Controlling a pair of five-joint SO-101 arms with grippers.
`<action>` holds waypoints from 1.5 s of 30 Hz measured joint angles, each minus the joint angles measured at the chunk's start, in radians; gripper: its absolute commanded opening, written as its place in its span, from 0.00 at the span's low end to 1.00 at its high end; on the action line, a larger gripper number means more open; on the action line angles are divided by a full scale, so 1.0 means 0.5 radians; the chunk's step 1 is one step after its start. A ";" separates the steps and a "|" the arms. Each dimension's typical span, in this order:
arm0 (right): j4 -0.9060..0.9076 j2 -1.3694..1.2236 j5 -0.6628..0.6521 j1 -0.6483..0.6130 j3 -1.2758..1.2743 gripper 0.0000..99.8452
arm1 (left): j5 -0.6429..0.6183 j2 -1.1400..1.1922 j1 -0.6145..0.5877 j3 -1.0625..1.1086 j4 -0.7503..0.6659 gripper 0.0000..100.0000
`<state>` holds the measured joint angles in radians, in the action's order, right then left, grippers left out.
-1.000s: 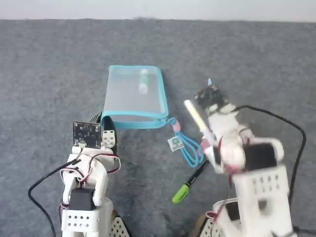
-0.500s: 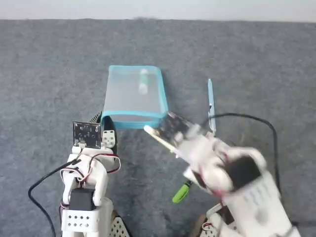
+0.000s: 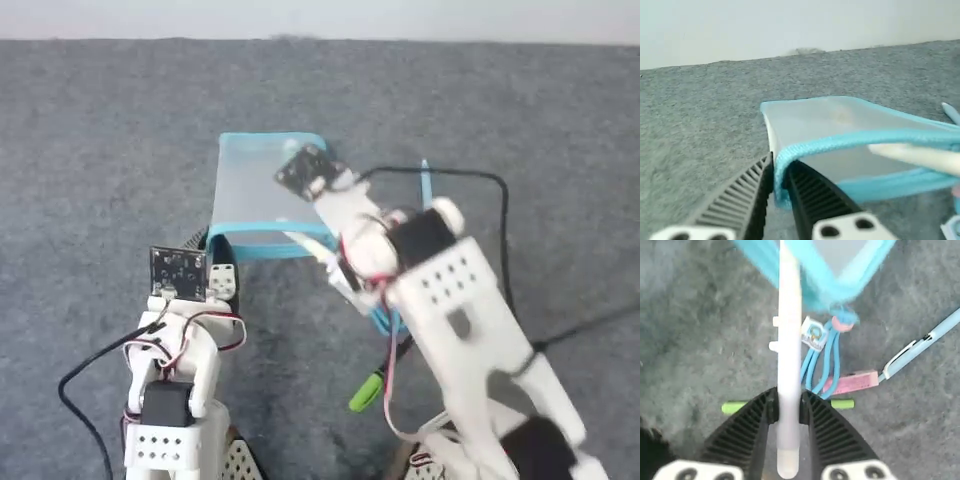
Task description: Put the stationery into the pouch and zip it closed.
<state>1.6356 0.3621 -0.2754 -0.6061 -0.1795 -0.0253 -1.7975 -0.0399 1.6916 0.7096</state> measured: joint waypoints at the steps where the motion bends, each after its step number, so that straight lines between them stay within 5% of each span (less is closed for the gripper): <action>1: 0.012 -0.083 0.025 0.000 0.089 0.01 | 0.000 0.000 0.031 0.000 0.000 0.01; 11: 0.233 -0.976 0.178 -0.006 1.114 0.02 | 0.000 0.000 0.175 0.000 -0.003 0.01; 17: 0.239 -1.129 0.190 -0.166 1.218 0.23 | 0.000 0.000 0.172 0.000 -0.003 0.01; 23: 0.239 -1.086 0.193 -0.282 1.224 0.22 | 0.000 0.000 0.172 0.000 -0.003 0.01; 35: 0.239 -0.641 0.190 0.196 1.111 0.21 | 0.000 0.000 0.172 0.000 -0.003 0.01; 45: -0.114 -0.506 0.233 0.663 0.061 0.21 | 0.000 0.000 0.172 0.000 -0.003 0.01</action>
<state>1.5789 0.1089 -0.1588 -0.2746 -0.1488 -0.0253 -1.7975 0.0460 1.6916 0.7081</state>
